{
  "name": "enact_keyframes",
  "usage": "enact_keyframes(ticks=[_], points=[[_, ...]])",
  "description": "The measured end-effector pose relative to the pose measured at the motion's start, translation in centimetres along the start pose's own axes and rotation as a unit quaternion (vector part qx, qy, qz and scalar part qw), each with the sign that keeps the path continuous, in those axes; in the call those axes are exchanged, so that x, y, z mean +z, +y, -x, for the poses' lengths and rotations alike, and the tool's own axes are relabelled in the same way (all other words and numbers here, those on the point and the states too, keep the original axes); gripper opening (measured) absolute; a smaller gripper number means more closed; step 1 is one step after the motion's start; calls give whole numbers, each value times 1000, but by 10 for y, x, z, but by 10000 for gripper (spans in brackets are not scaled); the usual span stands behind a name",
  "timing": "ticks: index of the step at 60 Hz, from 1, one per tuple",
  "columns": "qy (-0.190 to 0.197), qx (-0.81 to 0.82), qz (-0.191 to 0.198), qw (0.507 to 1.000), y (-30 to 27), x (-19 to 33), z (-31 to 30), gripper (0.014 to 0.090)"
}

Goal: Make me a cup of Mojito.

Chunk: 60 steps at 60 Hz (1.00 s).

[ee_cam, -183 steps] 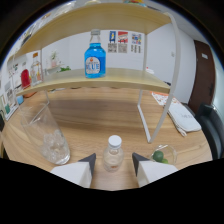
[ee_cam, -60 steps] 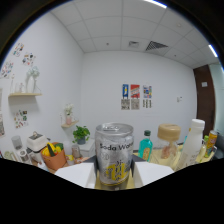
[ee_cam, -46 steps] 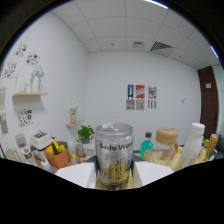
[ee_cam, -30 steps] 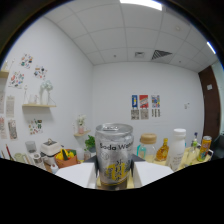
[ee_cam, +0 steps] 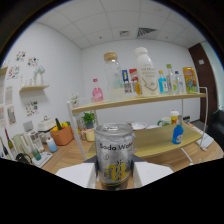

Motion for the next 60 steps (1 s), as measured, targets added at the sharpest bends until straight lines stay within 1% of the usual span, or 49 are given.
enact_keyframes(ticks=[6, 14, 20, 26, 33, 38, 45, 52, 53, 60], points=[[1, 38, 9, 999, 29, 4, -14, 507], [-5, 152, 18, 988, 45, 11, -28, 508], [-20, 237, 23, 971, 48, 15, -32, 508], [-37, 337, 24, 941, 44, 16, -34, 506], [-69, 497, 9, 865, 28, 17, -36, 505], [-82, 588, -6, 804, 20, 16, -44, 503], [-98, 677, -14, 729, 13, 16, -52, 504], [-125, 773, -28, 621, 7, 15, -61, 505], [-130, 786, -28, 604, -2, 12, -69, 502], [-141, 826, -49, 544, -6, 12, -73, 506]])
